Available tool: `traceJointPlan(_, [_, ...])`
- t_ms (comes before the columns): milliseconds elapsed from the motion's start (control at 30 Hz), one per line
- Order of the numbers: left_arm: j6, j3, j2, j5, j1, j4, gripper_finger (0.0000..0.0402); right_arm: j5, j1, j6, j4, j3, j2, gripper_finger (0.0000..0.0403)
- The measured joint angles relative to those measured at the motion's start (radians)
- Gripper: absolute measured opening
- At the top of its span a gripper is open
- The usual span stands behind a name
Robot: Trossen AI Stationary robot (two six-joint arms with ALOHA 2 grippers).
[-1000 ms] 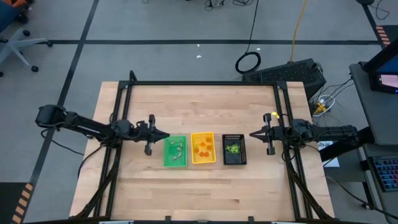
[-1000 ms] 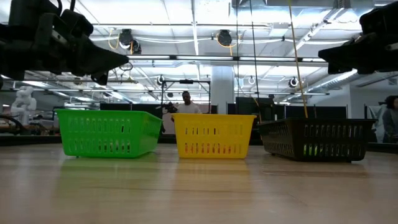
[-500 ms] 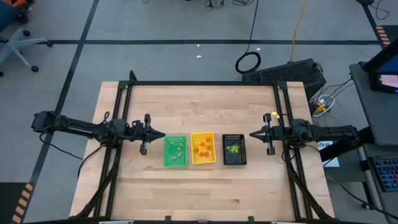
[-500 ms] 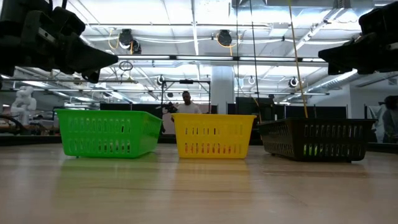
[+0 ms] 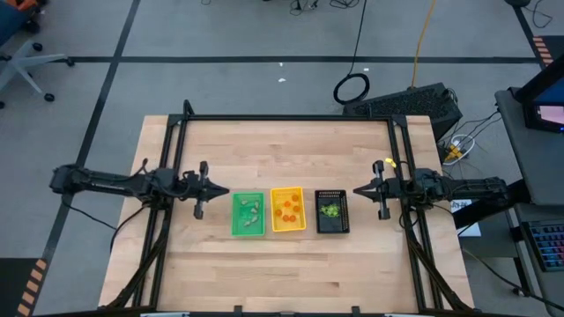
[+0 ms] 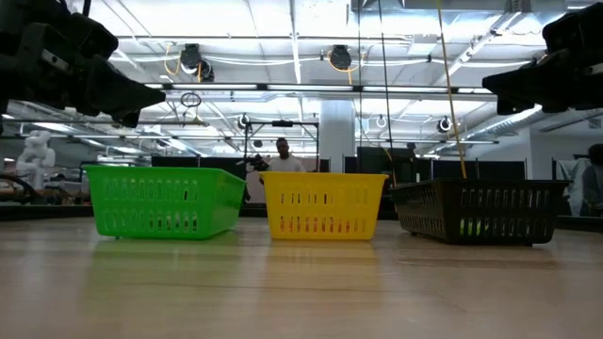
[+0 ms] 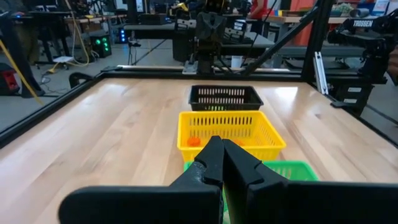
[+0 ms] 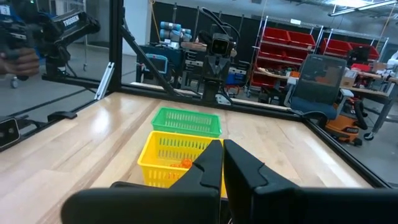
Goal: Sort Halloween decoration
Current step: Return to Home Position
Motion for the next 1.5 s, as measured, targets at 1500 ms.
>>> traceJointPlan(1500, [0.086,0.0,-0.36,0.005,0.0,-0.26,0.0002,0.027,0.0,0.023,-0.028,0.0,0.0,0.0])
